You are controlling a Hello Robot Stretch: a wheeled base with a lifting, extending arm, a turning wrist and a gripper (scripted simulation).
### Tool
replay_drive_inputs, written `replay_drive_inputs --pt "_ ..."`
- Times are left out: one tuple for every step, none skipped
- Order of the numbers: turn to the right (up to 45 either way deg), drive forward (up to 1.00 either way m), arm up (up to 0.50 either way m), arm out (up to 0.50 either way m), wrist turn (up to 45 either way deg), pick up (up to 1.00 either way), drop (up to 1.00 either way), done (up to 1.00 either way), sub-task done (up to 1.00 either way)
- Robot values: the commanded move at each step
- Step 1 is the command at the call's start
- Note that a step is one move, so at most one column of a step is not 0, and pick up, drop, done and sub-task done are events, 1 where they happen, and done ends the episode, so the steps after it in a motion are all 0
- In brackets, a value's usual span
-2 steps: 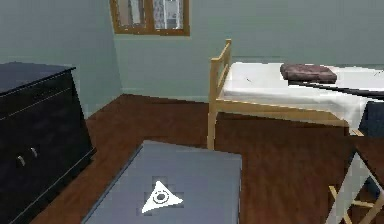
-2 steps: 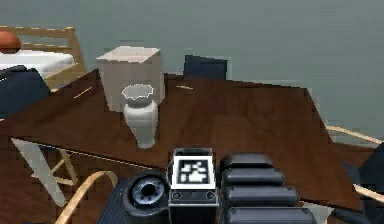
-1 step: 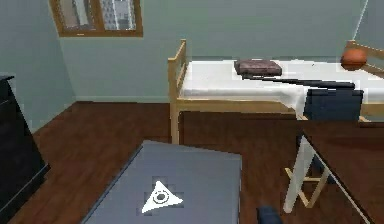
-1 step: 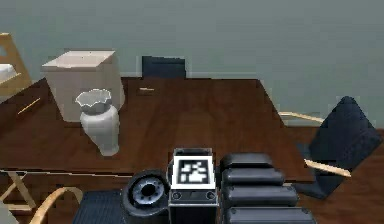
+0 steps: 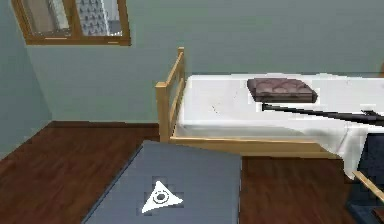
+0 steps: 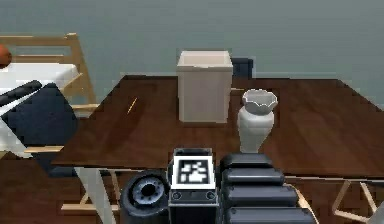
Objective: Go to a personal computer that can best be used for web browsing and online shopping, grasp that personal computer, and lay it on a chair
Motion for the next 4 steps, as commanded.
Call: replay_drive_inputs --pt "45.0 0.00 0.00 0.00 0.0 0.00 0.00 0.00 0.00" --pt "0.0 0.30 0.00 0.00 0.0 0.00 0.00 0.00 0.00" --pt "45.0 0.00 0.00 0.00 0.0 0.00 0.00 0.00 0.00" --pt "0.0 0.20 0.00 0.00 0.0 0.00 0.00 0.00 0.00"
